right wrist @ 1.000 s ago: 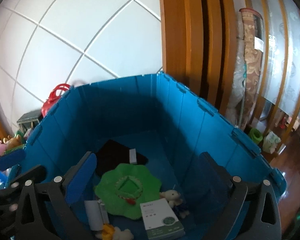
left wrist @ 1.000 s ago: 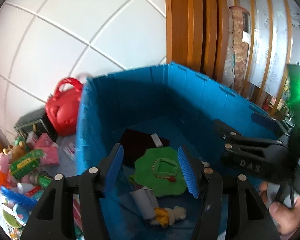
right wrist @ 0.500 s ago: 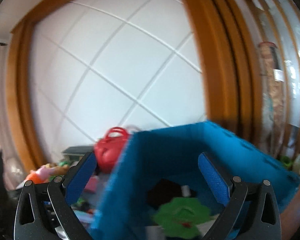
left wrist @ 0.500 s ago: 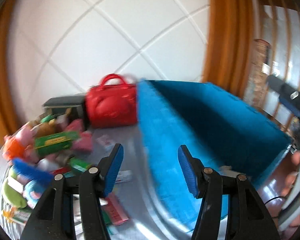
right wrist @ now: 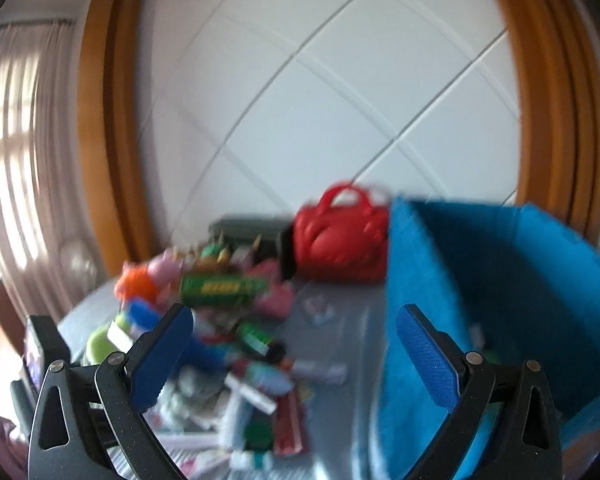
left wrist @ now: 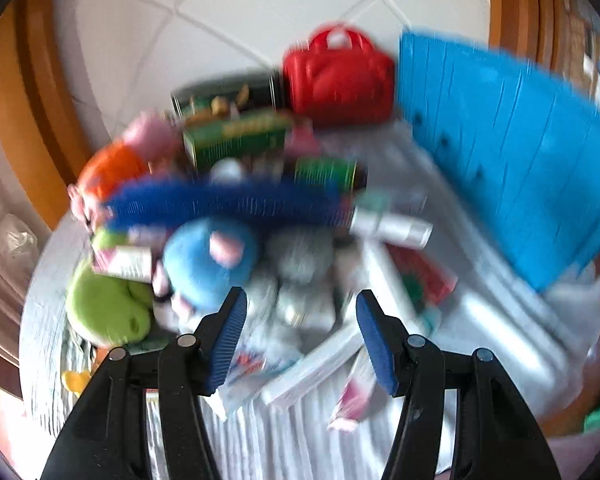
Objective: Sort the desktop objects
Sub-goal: 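Move both tools back over the heap of medicine boxes, then grasp a long white box with the left tool while the right tool grasps a pink-white ointment box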
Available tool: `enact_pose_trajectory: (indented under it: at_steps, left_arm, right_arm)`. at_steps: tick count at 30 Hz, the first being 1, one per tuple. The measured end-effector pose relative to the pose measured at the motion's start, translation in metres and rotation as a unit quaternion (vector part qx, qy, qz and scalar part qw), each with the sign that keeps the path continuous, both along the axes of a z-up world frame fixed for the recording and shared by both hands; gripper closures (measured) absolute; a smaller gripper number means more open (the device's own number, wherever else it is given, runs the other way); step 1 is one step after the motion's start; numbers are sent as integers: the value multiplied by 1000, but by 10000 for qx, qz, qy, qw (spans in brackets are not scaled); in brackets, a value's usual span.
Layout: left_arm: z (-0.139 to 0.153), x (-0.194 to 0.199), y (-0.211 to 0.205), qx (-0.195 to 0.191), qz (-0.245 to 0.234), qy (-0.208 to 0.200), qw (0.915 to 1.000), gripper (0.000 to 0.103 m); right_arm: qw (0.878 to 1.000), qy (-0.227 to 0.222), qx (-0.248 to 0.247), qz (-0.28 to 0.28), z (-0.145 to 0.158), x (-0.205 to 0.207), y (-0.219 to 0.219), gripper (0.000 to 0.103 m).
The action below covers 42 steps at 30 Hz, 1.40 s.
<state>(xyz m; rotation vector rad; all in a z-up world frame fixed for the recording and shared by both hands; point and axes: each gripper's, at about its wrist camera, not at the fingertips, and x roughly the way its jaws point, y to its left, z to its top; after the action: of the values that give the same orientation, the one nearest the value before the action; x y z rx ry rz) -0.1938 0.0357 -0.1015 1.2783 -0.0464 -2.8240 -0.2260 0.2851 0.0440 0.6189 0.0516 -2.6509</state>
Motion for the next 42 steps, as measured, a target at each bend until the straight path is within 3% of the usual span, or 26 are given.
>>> enact_pose_trajectory:
  at_steps: [5,12,15,17,22,28,29,31,32,36,41,42]
  left_arm:
    - [-64,-6,-9,111,-521,-577,9969,47]
    - [-111,-20,2,215,-1314,-1086,9851,47]
    - [-132,-27,0,353,-1379,-1355,9805,47]
    - [-145,-31,-4,411,-1313,-1480,9794,60]
    - [-142,-14,-12,683,-1183,-1481,9795,74]
    - [-140,14,-25,908,-670,-1550,9815,80]
    - [-141,15,-26,896,-607,-1538,9822,80]
    - [-142,18,-26,889,-542,-1510,9830,80]
    - [-142,19,-25,908,-530,-1495,9832,80]
    - [-145,24,-19,847,-526,-1447,9844,80]
    - [-148,30,-14,870,-527,-1428,9845,80]
    - [-148,31,-13,864,-530,-1426,9846,80]
  right_arm:
    - [9957,-872,311,-79,-64,-7,-35,0]
    - [9770,-1959,536,-649,-143,-12,-46,0]
    - [9684,-2269,564,-872,-167,-10,-47,0]
    - [9623,-2460,604,-994,-182,-9,-50,0]
    - [9417,-3107,643,-1122,-220,-7,-62,0]
    - [9119,-3969,574,-873,-262,-13,-93,0]
    - [9096,-4032,572,-824,-266,-15,-98,3]
    - [9070,-4091,606,-794,-272,-19,-108,21]
    - [9056,-4126,598,-784,-275,-22,-111,23]
    - [8998,-4238,623,-829,-285,-27,-123,24]
    - [9018,-4149,877,-834,-290,-27,-133,27]
    - [9049,-4059,953,-851,-288,-25,-133,44]
